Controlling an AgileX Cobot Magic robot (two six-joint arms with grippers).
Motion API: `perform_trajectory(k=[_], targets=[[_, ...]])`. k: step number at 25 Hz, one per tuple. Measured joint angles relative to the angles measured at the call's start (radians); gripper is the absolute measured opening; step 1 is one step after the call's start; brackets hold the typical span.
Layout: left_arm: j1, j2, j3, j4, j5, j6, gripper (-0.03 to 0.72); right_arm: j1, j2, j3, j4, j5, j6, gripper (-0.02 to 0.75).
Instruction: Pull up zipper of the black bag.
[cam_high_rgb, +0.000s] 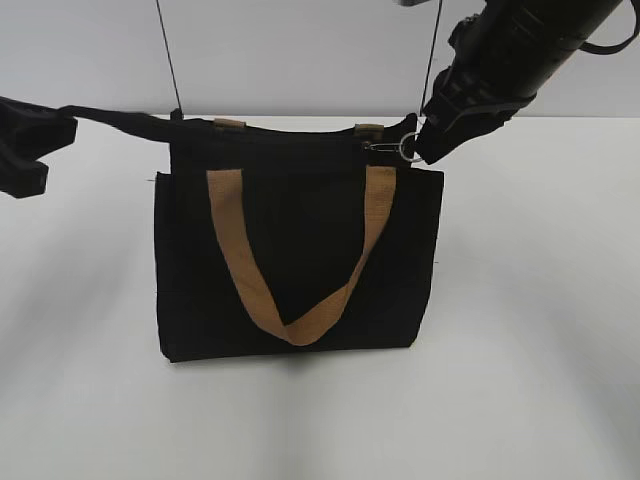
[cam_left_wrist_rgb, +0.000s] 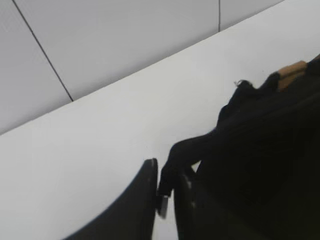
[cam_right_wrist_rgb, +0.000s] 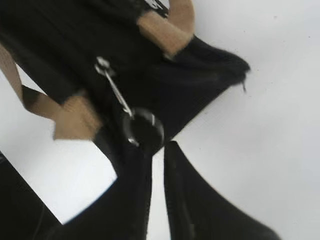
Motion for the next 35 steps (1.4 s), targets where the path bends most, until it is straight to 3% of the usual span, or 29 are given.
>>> perform_trajectory(k=[1, 3, 5, 6, 8, 14, 16, 18, 22, 27, 35], targets=[[0.000, 0.011, 0.000, -0.001, 0.027, -0.029, 0.202, -0.002, -0.003, 0.000, -0.013, 0.005, 0.003, 0.102], [-0.003, 0.038, 0.000, -0.003, 0.098, -0.092, 0.426, -0.002, -0.014, 0.000, -0.026, 0.010, 0.007, 0.283], [-0.029, 0.064, 0.000, -0.004, 0.185, -0.128, 0.564, -0.002, -0.034, 0.000, -0.035, 0.010, 0.007, 0.464], [-0.046, 0.075, 0.000, -0.006, 0.222, -0.134, 0.591, -0.002, -0.044, 0.000, -0.036, 0.009, 0.006, 0.535], [-0.101, 0.091, -0.001, -0.019, 0.317, -0.140, 0.573, -0.002, -0.072, 0.000, -0.036, 0.009, 0.006, 0.595], [-0.300, 0.109, -0.004, -0.226, 0.535, -0.105, 0.466, -0.002, -0.143, 0.001, -0.090, 0.040, 0.080, 0.570], [-0.370, 0.109, -0.020, -0.416, 0.639, 0.039, 0.460, -0.002, -0.177, 0.023, -0.135, 0.043, 0.121, 0.566], [-0.409, 0.109, -0.064, -0.654, 0.783, 0.259, 0.457, -0.002, -0.234, 0.077, -0.179, 0.038, 0.163, 0.565], [-0.423, 0.085, -0.175, -0.958, 1.014, 0.578, 0.457, -0.002, -0.360, 0.224, -0.195, 0.008, 0.185, 0.565], [-0.425, -0.086, -0.251, -1.141, 1.170, 0.813, 0.523, -0.002, -0.577, 0.420, -0.178, 0.010, 0.194, 0.596], [-0.426, -0.514, -0.194, -1.259, 1.452, 0.913, 0.564, -0.002, -1.041, 0.744, -0.172, 0.090, 0.268, 0.606]])
